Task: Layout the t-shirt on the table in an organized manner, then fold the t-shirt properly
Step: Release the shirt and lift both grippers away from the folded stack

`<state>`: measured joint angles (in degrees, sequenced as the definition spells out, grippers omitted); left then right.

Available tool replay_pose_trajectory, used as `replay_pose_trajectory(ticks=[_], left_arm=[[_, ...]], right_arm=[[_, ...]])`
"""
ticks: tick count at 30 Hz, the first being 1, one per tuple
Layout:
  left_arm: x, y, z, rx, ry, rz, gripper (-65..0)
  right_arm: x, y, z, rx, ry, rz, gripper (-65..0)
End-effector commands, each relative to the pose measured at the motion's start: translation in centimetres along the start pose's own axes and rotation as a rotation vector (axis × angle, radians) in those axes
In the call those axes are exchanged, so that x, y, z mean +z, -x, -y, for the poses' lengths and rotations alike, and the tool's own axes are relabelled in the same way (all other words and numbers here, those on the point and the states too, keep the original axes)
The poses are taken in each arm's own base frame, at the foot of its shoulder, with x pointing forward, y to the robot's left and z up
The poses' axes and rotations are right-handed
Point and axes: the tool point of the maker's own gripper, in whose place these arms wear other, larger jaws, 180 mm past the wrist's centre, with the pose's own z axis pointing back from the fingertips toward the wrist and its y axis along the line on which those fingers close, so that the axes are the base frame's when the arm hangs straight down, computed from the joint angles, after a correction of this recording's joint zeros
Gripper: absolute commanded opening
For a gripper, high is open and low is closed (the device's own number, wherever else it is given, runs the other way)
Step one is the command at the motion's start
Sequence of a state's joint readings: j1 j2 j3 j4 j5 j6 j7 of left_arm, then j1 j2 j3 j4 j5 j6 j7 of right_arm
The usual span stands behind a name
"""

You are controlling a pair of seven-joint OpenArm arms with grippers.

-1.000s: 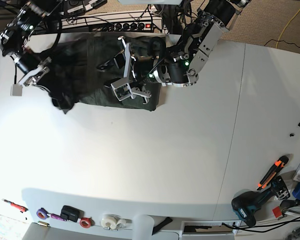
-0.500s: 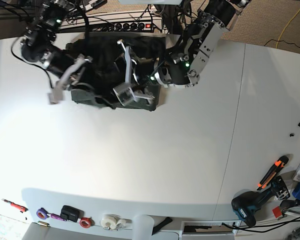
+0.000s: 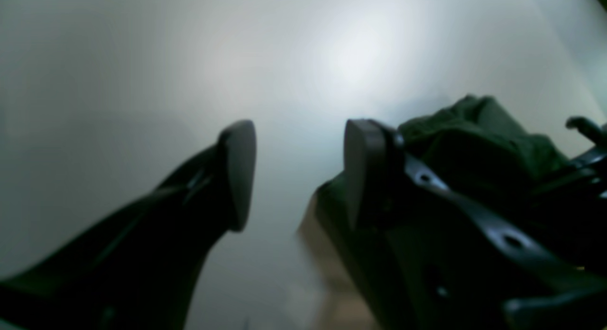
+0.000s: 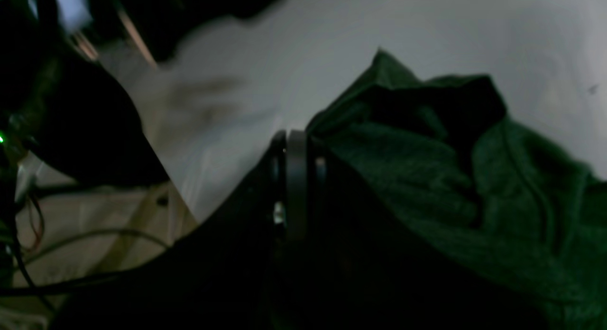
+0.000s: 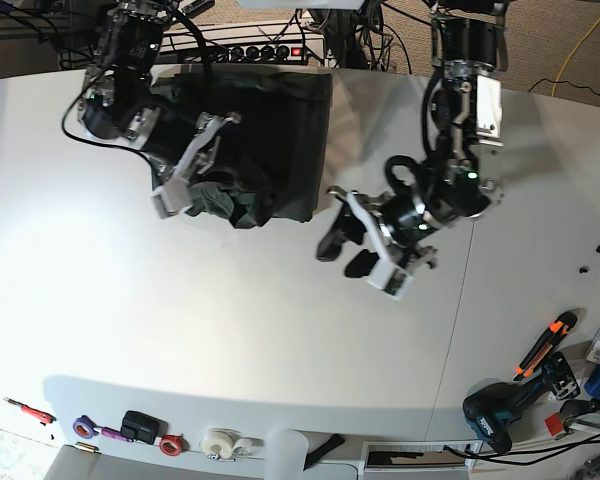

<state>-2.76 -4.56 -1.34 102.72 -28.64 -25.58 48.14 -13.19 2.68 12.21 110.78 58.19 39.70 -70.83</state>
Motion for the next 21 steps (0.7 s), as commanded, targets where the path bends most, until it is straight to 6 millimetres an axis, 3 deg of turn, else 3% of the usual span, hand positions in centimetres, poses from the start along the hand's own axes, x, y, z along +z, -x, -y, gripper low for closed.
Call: replay_pose_trajectory(ticks=[1, 10, 14, 15, 18, 19, 21], left_arm=[[0.4, -1.9, 0.0, -0.014, 0.010, 0.058, -34.5], [0.9, -1.5, -1.0, -0.026, -0.011, 0.044, -34.5], [0.9, -1.5, -1.0, -0.026, -0.011, 0.044, -34.5], [0.9, -1.5, -1.0, -0.026, -0.011, 0.044, -34.5], [0.9, -1.5, -1.0, -0.026, -0.011, 0.044, -34.5], [0.9, -1.5, -1.0, -0.026, -0.011, 0.044, -34.5], [0.9, -1.5, -1.0, -0.026, -0.011, 0.044, -34.5]], right_arm=[[-0.1, -1.6, -0.8, 0.025, -0.030, 0.061, -65.0], [-1.8, -0.6, -3.1, 0.050, -0.107, 0.010, -65.0], [-2.0, 0.2, -2.7, 0.067, -0.078, -0.033, -65.0], [-2.0, 0.4, -2.5, 0.073, -0.067, -0.045, -62.7], [-2.0, 0.3, -2.5, 0.074, -0.065, -0.041, -37.4], [-2.0, 0.1, -2.6, 0.070, -0.073, -0.032, -34.2], [-2.0, -0.5, -3.3, 0.052, -0.111, 0.000, -34.1]])
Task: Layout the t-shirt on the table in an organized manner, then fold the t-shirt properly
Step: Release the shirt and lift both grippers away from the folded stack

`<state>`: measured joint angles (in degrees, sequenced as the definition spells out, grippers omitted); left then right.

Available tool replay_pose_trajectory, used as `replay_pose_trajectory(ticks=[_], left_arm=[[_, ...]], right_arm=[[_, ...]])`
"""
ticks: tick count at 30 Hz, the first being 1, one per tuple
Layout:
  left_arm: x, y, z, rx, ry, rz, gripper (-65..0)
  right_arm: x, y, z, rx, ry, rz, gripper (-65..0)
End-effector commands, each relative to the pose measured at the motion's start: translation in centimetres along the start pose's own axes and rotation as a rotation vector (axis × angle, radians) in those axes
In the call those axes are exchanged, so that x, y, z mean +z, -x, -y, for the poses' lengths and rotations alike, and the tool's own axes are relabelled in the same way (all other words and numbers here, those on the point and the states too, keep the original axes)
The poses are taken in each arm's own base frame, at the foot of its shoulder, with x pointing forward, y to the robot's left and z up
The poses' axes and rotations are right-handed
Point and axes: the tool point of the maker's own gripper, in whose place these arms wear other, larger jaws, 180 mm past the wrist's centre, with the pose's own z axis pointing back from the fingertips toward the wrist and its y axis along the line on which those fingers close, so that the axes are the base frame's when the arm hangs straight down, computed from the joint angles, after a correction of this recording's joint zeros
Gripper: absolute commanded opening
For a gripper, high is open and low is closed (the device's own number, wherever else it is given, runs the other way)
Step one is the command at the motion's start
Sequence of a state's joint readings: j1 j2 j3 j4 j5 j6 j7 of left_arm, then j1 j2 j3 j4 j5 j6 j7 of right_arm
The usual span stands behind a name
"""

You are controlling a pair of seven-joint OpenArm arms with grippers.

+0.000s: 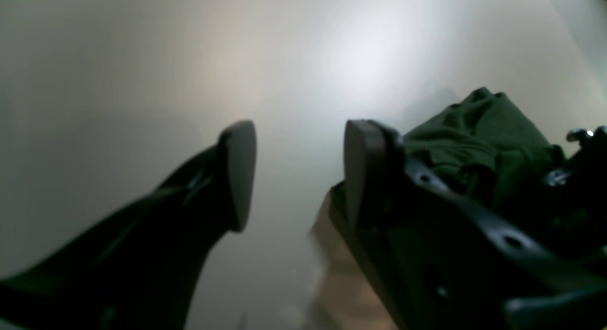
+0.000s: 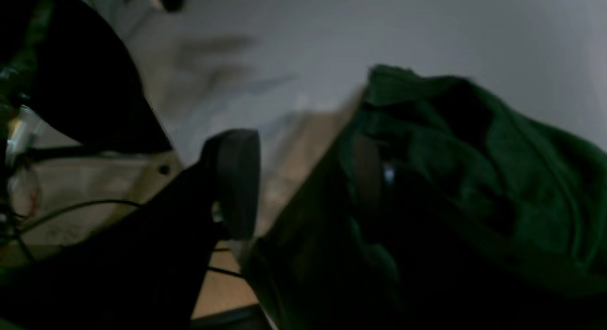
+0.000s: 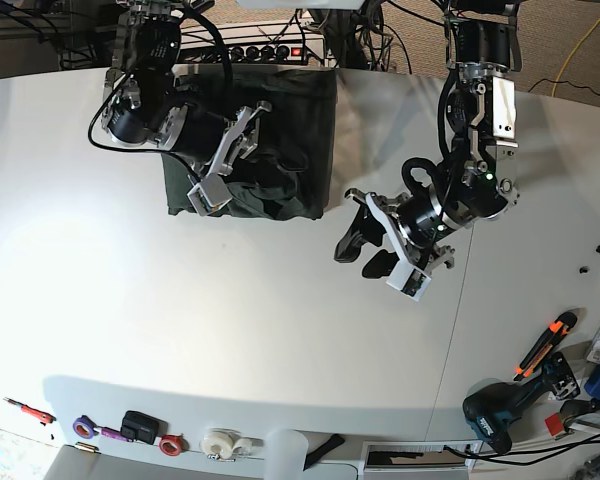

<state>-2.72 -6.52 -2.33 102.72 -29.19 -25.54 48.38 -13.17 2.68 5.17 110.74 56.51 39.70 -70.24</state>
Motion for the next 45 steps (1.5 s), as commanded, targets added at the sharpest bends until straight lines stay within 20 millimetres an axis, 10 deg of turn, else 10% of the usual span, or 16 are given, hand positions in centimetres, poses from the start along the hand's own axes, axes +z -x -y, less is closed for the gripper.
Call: replay_pose_trajectory(ticks=[1, 7, 13, 21, 28, 45], left_arm=[[0.2, -1.8, 0.3, -0.018, 0.015, 0.059, -34.5], [0.2, -1.7, 0.3, -0.018, 0.015, 0.050, -34.5], [0.2, -1.3, 0.4, -0.012, 0.016, 0.044, -34.5], [0.3, -1.0, 0.5, -0.007, 0.017, 0.038, -34.5], [0.3, -1.1, 0.8, -0.010, 0.036, 0.045, -34.5], [0.3, -1.1, 0.8, -0.010, 0.036, 0.045, -34.5]], right_arm=[[0.2, -2.0, -1.0, 0.011, -0.049, 0.081, -34.1], [2.1, -5.0, -2.0, 0.070, -0.033, 0.168, -34.2], [8.8, -8.5, 1.4, 0.117, 0.245, 0.338, -34.2], [16.5, -3.7, 8.0, -0.079, 0.586, 0.358, -34.2], [14.0, 0.5, 9.6, -0.323, 0.415, 0.379, -34.2], [11.9, 1.4, 8.6, -0.342, 0.340, 0.308, -34.3]])
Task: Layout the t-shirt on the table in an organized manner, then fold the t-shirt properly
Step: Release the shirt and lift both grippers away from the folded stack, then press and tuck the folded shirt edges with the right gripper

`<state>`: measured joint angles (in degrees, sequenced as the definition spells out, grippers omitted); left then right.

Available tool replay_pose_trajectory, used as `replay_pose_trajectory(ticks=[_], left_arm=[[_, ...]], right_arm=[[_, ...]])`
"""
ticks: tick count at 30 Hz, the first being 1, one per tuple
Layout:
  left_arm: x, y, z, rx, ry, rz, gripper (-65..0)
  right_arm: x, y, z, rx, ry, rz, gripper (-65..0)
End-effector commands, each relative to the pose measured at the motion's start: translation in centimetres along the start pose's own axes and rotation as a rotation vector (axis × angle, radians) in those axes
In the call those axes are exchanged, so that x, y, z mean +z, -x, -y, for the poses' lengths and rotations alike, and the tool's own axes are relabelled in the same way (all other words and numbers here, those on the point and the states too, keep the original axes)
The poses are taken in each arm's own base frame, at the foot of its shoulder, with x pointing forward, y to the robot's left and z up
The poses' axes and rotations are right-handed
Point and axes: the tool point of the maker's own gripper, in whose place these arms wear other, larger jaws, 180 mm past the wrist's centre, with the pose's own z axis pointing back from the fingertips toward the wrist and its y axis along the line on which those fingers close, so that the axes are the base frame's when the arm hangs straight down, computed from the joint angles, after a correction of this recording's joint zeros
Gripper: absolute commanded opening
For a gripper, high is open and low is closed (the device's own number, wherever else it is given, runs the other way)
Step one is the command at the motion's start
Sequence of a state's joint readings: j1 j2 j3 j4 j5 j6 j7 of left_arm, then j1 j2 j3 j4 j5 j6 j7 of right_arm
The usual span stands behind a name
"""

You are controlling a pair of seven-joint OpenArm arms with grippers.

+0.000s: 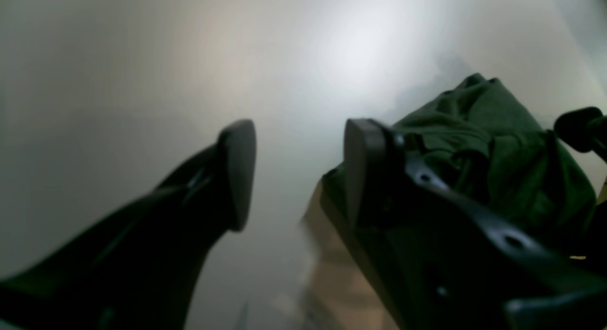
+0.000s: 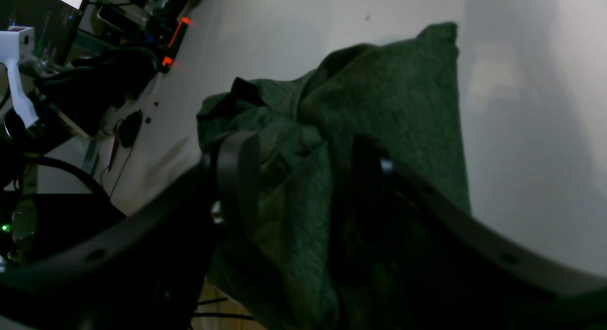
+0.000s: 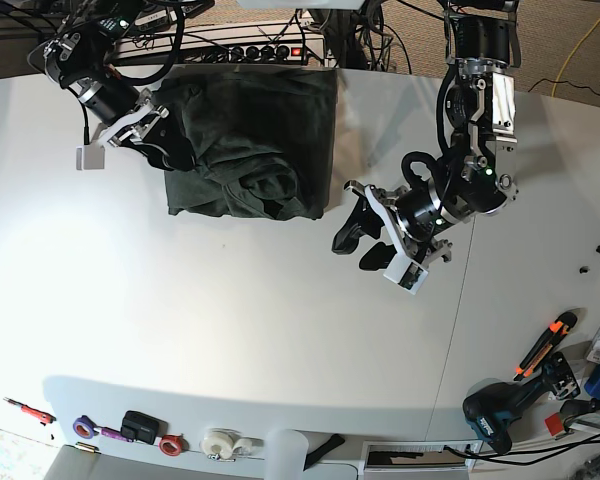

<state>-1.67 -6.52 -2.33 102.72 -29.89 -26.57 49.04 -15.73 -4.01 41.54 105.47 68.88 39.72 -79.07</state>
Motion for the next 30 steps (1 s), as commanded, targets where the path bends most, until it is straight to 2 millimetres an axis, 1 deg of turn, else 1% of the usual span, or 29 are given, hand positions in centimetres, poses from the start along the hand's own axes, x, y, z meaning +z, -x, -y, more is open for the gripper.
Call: replay_pose_trajectory(ticks=[1, 6, 13, 16, 17, 18, 21, 22, 24, 27, 30], left_arm=[[0.2, -2.0, 0.3, -0.015, 0.015, 0.065, -34.5], [0.2, -2.0, 0.3, -0.015, 0.015, 0.065, -34.5], [0.2, -2.0, 0.3, -0.015, 0.014, 0.064, -34.5], [0.2, -2.0, 0.3, -0.015, 0.014, 0.064, -34.5], [0.2, -2.0, 0.3, -0.015, 0.014, 0.064, -34.5], [0.2, -2.0, 0.3, -0.015, 0.014, 0.064, -34.5], [0.2, -2.0, 0.3, -0.015, 0.014, 0.064, -34.5], [0.2, -2.0, 0.3, -0.015, 0.014, 0.064, -34.5], [0.2, -2.0, 0.3, -0.015, 0.014, 0.064, -34.5], [0.2, -2.0, 0.3, -0.015, 0.014, 0.065, -34.5], [0.2, -2.0, 0.3, -0.015, 0.014, 0.065, -34.5]], right_arm=[[0.1, -1.2, -0.6, 0.023, -0.020, 0.041, -34.3], [-0.2, -0.6, -0.4, 0.033, -0.006, 0.008, -34.3], [-2.8, 1.2, -2.3, 0.082, -0.055, -0.085, -34.3], [-3.6, 1.7, -3.3, 0.093, -0.089, -0.107, -34.6], [-3.7, 1.8, -3.5, 0.095, -0.097, -0.113, -36.6], [-3.8, 1.9, -3.7, 0.096, -0.103, -0.116, -40.9], [-4.0, 2.2, -3.9, 0.098, -0.112, -0.129, -61.6], [-4.0, 2.2, -3.9, 0.098, -0.111, -0.132, -65.0], [-3.9, 2.3, -4.0, 0.099, -0.112, -0.140, -65.0], [-3.8, 2.6, -4.8, 0.084, -0.159, -0.153, -65.0], [-3.6, 1.5, -6.3, 0.053, -0.241, -0.089, -65.0]])
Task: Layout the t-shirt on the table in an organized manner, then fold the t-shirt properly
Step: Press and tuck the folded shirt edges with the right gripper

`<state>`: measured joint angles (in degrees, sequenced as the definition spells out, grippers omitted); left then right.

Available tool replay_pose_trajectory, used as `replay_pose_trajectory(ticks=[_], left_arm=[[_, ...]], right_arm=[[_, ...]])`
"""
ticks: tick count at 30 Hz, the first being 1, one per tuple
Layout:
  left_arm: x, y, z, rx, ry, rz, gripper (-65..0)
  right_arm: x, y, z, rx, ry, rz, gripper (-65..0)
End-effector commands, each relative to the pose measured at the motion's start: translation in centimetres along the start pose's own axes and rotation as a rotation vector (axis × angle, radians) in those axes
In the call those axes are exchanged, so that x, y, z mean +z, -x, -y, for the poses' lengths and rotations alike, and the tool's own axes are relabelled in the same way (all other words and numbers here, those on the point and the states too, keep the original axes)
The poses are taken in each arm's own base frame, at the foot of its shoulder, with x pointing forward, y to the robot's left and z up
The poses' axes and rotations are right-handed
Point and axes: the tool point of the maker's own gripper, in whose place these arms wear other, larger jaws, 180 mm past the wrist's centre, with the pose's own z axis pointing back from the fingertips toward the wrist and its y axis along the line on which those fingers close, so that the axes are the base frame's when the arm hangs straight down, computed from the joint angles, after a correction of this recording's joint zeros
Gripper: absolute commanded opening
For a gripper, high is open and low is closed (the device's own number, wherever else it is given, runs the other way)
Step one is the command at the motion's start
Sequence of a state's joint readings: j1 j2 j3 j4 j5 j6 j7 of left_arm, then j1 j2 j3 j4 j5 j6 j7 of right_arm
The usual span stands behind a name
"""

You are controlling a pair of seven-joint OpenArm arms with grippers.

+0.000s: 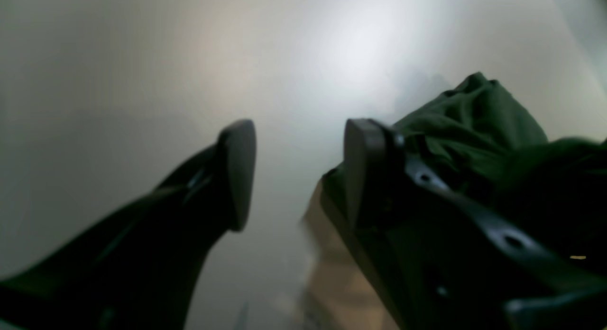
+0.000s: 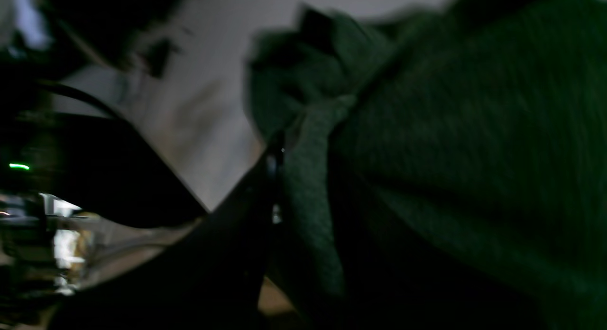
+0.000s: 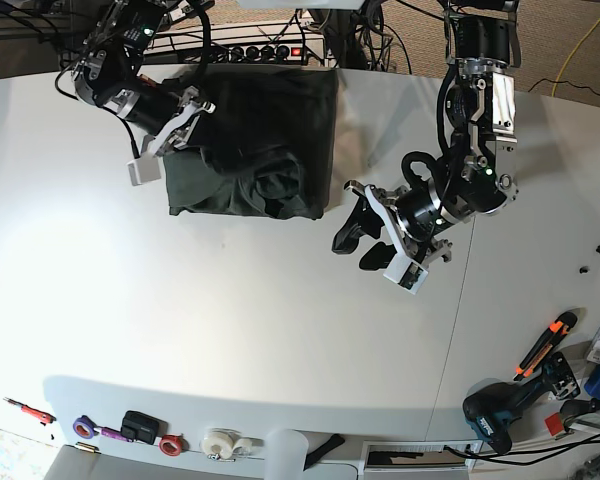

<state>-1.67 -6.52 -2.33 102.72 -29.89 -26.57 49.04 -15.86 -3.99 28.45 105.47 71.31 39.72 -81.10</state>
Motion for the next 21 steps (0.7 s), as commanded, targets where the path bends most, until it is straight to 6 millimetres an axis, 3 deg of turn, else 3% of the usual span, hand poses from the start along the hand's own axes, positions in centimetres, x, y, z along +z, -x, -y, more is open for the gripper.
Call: replay_pose_trajectory(ticks=[1, 5, 15, 19, 21], left_arm=[[0.2, -2.0, 0.3, -0.016, 0.014, 0.065, -34.5], [0.2, -2.0, 0.3, -0.015, 0.014, 0.065, -34.5], [0.2, -2.0, 0.3, -0.015, 0.014, 0.064, -34.5], [0.2, -2.0, 0.3, -0.015, 0.014, 0.065, -34.5], [0.2, -2.0, 0.3, -0.015, 0.014, 0.064, -34.5]], right_arm=[[0.2, -1.5, -1.0, 0.021, -0.042, 0.060, -65.0], [0.3, -2.4, -2.0, 0.008, -0.101, 0.108, -65.0], [0.3, -2.4, -2.1, 0.008, -0.102, 0.110, -64.1], [0.3, -2.4, -2.1, 0.008, -0.102, 0.109, -48.0], [0.3, -2.4, -2.1, 0.008, -0.102, 0.109, -45.8]])
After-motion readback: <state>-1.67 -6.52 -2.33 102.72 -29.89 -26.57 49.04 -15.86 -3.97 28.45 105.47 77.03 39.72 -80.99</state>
